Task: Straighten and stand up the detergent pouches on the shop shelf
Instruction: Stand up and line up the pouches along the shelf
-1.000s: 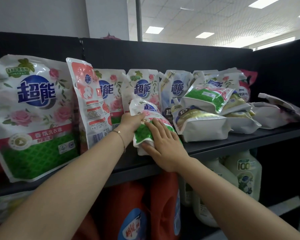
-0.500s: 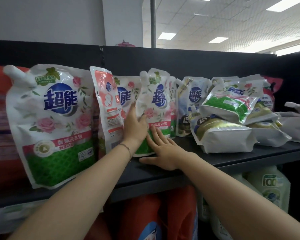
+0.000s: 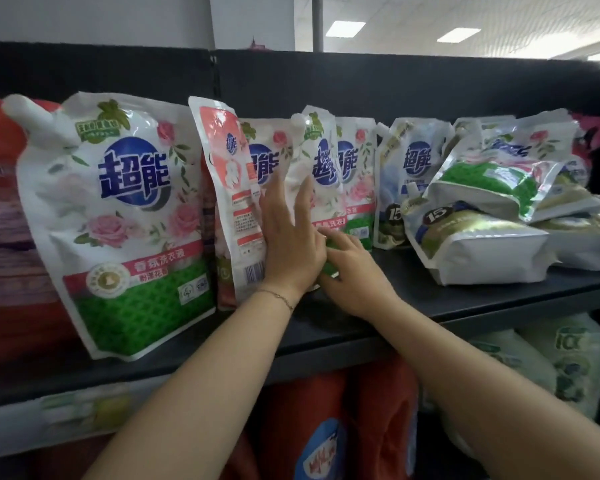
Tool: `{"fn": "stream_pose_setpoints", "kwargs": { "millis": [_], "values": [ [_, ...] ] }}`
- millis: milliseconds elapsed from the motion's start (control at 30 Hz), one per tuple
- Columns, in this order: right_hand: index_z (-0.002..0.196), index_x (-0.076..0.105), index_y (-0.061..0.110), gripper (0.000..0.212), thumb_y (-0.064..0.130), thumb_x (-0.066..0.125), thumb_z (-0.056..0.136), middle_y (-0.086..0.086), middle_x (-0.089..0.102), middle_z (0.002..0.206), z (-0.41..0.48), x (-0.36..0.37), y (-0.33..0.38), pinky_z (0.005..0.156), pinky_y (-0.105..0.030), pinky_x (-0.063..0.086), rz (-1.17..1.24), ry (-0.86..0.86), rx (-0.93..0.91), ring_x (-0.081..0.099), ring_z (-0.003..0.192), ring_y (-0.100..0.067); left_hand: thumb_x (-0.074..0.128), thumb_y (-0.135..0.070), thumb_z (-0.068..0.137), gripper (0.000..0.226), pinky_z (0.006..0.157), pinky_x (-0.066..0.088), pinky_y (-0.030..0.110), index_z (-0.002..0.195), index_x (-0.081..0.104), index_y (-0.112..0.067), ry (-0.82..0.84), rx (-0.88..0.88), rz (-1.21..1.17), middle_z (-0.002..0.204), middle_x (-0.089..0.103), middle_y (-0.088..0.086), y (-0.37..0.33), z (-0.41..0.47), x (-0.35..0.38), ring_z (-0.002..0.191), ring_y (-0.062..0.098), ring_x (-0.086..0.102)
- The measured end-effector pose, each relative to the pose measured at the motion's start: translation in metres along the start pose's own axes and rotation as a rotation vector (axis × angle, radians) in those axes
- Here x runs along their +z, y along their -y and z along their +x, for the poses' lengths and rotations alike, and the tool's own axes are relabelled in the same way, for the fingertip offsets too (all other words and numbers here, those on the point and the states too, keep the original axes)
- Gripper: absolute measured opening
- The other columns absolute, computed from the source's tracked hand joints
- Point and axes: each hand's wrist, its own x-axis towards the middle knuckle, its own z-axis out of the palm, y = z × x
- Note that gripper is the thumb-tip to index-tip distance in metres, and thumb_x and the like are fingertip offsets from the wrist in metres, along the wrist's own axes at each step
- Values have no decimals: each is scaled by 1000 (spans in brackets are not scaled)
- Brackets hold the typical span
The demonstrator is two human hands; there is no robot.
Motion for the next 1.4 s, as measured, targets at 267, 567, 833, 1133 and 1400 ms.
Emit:
{"fn": "stream_pose_setpoints", "kwargs": {
  "millis": [267, 567, 833, 1133, 1400],
  "values": [
    [89, 69, 8, 14, 8, 57, 83, -8, 60, 92, 1, -4, -13, 72, -43, 47, -116, -335, 250, 56, 89, -31, 46, -13, 87, 21, 54, 48, 33, 92, 66, -10, 149, 427, 163, 81, 63, 5, -2, -8, 0, 65, 24, 60],
    [105, 65, 11, 21, 23, 55, 91, -7, 60, 103, -20, -32, -39, 84, -39, 43, -357, -54, 159, 56, 100, -27, 55, -17, 77, 26, 40, 46, 28, 100, 65, -11, 397, 382, 90, 79, 62, 4, -11, -18, 10, 56, 23, 61],
    [93, 63, 8, 18, 24, 56, 89, -8, 60, 95, -27, -33, -40, 78, -39, 44, -287, -159, 264, 56, 88, -27, 73, -7, 66, 20, 46, 46, 28, 84, 66, -8, 422, 370, 164, 71, 61, 5, -9, -19, 9, 59, 25, 59],
    [96, 66, 15, 22, 33, 55, 88, -1, 62, 100, -17, -27, -42, 86, -36, 37, -369, -128, 228, 53, 99, -24, 44, -24, 76, 24, 57, 41, 29, 83, 63, -11, 319, 346, 287, 74, 57, 4, -6, -19, 13, 67, 24, 55],
    [99, 64, 15, 24, 35, 57, 89, -2, 57, 104, -14, -27, -44, 90, -37, 39, -308, -72, 211, 53, 101, -23, 44, -24, 78, 18, 55, 35, 26, 79, 59, -13, 358, 326, 358, 68, 57, 3, -9, -18, 12, 60, 22, 53]
  ]
}}
